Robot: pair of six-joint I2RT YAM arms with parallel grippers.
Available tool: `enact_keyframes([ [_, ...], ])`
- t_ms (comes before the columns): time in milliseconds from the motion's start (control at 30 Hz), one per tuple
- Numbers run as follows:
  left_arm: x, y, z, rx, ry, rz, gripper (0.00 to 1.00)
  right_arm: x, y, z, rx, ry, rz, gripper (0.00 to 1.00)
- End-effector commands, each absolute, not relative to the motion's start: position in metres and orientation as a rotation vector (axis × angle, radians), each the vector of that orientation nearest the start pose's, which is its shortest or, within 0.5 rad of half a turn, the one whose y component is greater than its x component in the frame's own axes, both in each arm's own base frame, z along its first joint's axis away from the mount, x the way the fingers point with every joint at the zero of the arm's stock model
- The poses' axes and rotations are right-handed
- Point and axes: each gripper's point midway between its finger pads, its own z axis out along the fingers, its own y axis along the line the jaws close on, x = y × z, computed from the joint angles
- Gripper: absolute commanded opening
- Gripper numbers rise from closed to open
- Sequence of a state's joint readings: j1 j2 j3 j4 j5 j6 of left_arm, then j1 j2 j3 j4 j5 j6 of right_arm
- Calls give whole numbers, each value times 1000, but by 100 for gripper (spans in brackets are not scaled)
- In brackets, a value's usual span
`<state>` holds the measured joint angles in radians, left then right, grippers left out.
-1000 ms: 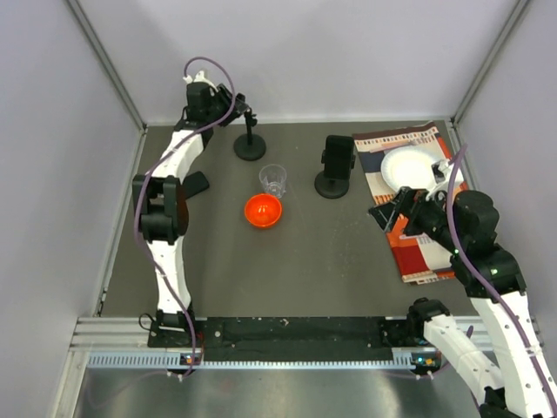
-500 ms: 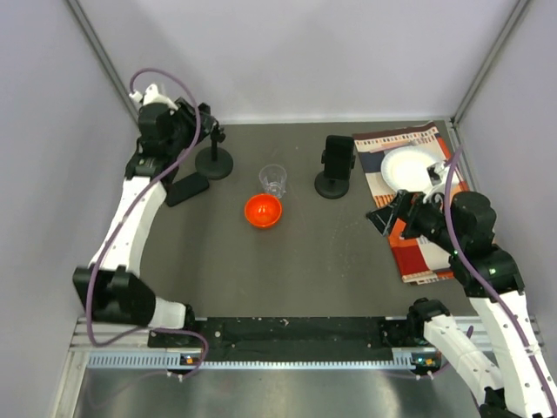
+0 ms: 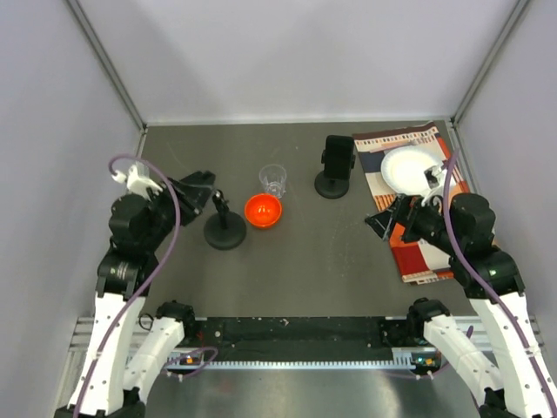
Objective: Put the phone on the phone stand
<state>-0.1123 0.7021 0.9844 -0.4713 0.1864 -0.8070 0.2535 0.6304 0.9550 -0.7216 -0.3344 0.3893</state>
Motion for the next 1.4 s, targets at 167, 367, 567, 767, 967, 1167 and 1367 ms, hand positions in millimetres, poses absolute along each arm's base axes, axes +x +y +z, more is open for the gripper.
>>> enact_keyframes([
  [167, 204, -191, 330, -351, 1753, -1281, 0, 181, 124, 282, -49, 2021, 772, 99],
  [367, 185, -265, 317, -251, 1769, -1350, 0, 177, 119, 273, -22, 2045, 749, 99],
  [567, 193, -287, 333, -310, 1653, -1264, 0, 177, 117, 260, -20, 2080, 728, 99],
  [767, 207, -299, 296, -519, 1708, -1164, 0, 179, 117, 258, -30, 2088, 718, 99],
  [967, 204, -321, 273, -566, 1762, -1217, 0, 181, 121, 246, -48, 2120, 732, 99],
  [1167, 195, -324, 273, -482, 1817, -1167, 37, 178, 123, 239, -95, 2129, 735, 99],
  [1367, 179, -333, 274, -319, 1872, -1202, 76, 175, 127, 238, -152, 2123, 752, 99],
])
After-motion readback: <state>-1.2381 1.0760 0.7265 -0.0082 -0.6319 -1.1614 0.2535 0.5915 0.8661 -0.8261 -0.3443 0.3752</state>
